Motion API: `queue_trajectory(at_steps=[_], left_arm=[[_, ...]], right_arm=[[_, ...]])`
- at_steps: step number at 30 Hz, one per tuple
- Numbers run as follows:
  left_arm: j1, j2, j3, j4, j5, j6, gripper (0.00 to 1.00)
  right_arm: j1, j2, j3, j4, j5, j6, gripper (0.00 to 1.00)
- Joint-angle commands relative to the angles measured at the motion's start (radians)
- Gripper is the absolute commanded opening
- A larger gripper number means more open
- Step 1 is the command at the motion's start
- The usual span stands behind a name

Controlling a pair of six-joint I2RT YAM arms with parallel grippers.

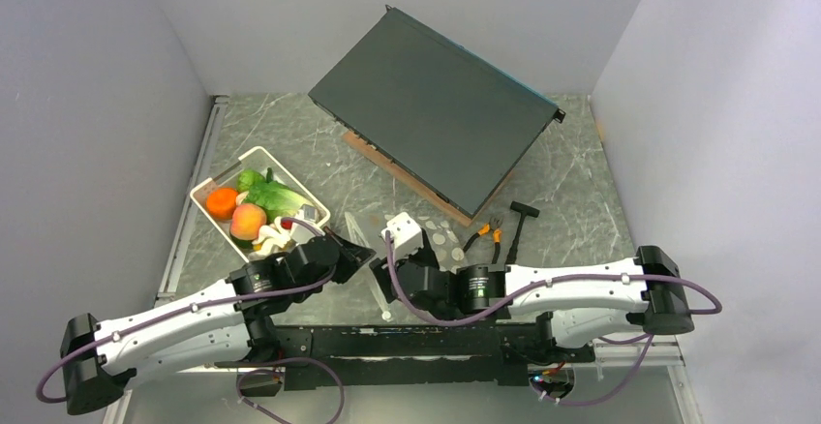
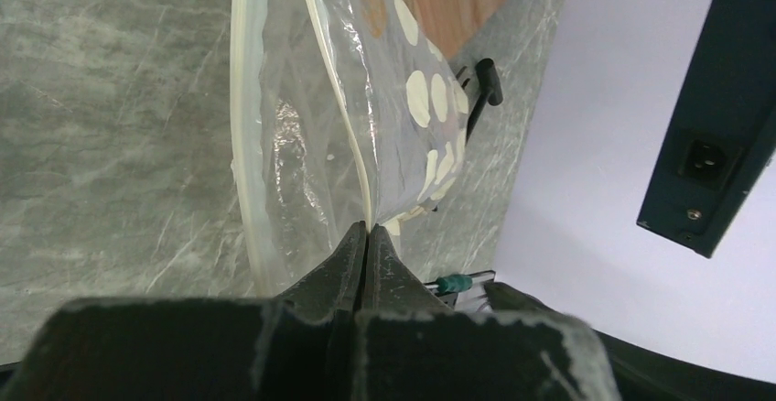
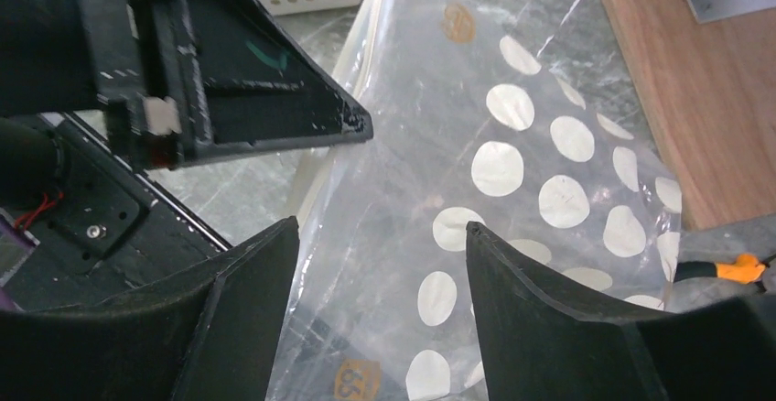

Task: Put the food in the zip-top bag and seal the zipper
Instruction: Pick up the zipper food storage bag at the center of the board.

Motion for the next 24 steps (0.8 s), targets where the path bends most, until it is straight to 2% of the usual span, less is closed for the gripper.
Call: queue_trajectory(at_steps=[1, 7, 12, 16, 19, 22, 24], left_arm=[[-0.005, -0.023, 0.018, 0.006, 0.001, -0.006, 0.0], [-0.005, -0.048, 0.031, 0.036, 0.028, 0.071, 0.0], [-0.005, -0.055, -0.012, 0.125, 0.08, 0.1, 0.0], [-0.005, -0.075, -0.014, 0.188, 0.102, 0.115, 0.0], [-0.019, -0.076, -0.008, 0.163, 0.091, 0.099, 0.0], [-0.026, -0.062, -0.024, 0.197, 0.101, 0.095, 0.0], [-0.026, -0.046, 0.0, 0.155, 0.093, 0.105, 0.0]], right_arm=[[0.003, 0.0, -0.044, 0.123, 0.01, 0.033, 0.69], [-0.001, 0.011, -0.052, 0.158, -0.033, 0.025, 0.68], [-0.003, -0.001, -0.097, 0.235, -0.084, 0.012, 0.74], [-0.004, 0.032, -0.05, 0.16, -0.038, 0.047, 0.72], [-0.005, 0.044, -0.078, 0.158, 0.02, 0.093, 0.55], [-0.004, 0.033, -0.103, 0.197, 0.021, 0.088, 0.34], [-0.006, 0.028, -0.087, 0.185, 0.028, 0.086, 0.1]])
